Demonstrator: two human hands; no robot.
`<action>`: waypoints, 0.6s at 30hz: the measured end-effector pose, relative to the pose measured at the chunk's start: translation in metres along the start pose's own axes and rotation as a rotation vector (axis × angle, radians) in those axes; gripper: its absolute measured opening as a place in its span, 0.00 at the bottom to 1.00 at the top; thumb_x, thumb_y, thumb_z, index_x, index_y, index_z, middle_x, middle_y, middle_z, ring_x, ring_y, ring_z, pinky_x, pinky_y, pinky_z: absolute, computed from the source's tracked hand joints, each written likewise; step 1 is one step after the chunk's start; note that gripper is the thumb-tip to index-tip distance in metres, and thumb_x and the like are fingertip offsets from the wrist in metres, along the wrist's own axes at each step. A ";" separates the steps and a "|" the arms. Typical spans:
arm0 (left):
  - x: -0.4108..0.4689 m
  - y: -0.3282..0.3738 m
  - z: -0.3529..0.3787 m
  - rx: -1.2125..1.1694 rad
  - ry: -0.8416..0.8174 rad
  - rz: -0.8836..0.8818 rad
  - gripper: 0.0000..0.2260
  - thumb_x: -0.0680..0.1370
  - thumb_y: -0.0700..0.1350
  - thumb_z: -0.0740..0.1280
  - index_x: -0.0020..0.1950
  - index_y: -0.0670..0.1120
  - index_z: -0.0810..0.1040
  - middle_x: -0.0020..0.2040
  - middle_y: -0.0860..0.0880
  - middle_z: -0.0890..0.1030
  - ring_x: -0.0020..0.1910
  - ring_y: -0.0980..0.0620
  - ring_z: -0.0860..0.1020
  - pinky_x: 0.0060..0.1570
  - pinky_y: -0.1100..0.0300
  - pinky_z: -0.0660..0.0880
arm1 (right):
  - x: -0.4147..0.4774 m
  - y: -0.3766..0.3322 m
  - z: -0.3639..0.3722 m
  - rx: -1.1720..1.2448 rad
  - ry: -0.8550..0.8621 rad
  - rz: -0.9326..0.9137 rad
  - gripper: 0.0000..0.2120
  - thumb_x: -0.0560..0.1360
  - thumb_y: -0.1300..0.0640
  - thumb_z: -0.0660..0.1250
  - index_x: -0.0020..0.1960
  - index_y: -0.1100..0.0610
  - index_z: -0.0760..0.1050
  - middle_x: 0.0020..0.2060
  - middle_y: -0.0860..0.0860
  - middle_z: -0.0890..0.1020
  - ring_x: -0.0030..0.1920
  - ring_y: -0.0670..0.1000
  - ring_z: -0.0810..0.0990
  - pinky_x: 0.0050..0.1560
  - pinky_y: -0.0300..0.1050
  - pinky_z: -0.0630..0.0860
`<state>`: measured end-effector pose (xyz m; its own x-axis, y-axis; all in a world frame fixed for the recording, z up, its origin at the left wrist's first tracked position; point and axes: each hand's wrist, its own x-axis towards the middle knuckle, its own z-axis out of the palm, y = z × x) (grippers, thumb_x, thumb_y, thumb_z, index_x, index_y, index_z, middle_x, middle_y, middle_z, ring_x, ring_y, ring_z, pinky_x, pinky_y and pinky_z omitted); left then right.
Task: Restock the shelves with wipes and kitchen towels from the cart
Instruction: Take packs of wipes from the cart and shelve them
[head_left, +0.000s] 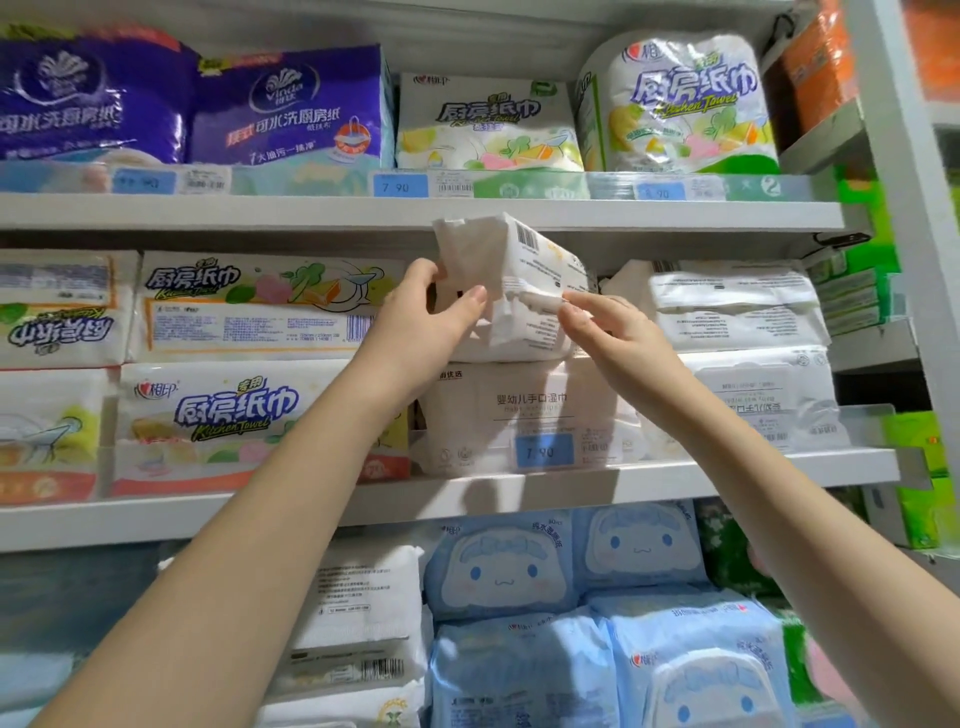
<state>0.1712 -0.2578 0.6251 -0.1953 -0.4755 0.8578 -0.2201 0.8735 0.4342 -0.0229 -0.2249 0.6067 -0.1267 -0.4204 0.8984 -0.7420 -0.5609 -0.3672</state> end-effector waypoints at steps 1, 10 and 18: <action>-0.001 -0.001 0.001 -0.045 -0.009 0.010 0.16 0.78 0.55 0.63 0.60 0.47 0.72 0.58 0.48 0.77 0.57 0.48 0.75 0.58 0.49 0.73 | 0.000 -0.002 0.001 0.024 -0.006 -0.017 0.21 0.78 0.45 0.61 0.68 0.52 0.72 0.60 0.49 0.74 0.55 0.39 0.76 0.54 0.30 0.70; -0.018 0.008 0.017 -0.189 -0.014 0.139 0.28 0.70 0.61 0.61 0.70 0.57 0.70 0.62 0.57 0.78 0.62 0.55 0.75 0.64 0.51 0.70 | 0.003 -0.008 -0.012 0.299 -0.093 0.009 0.28 0.70 0.33 0.61 0.65 0.47 0.73 0.57 0.42 0.79 0.57 0.41 0.77 0.61 0.41 0.73; -0.025 0.009 0.039 0.009 -0.130 0.238 0.21 0.81 0.49 0.61 0.74 0.54 0.66 0.69 0.51 0.69 0.68 0.55 0.65 0.70 0.57 0.60 | 0.010 0.005 -0.030 0.417 -0.171 0.132 0.24 0.72 0.42 0.66 0.61 0.56 0.77 0.56 0.50 0.83 0.57 0.48 0.80 0.61 0.44 0.74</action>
<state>0.1362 -0.2420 0.5971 -0.3630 -0.2672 0.8926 -0.1616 0.9615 0.2221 -0.0473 -0.2104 0.6209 -0.0660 -0.5993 0.7978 -0.3949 -0.7186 -0.5725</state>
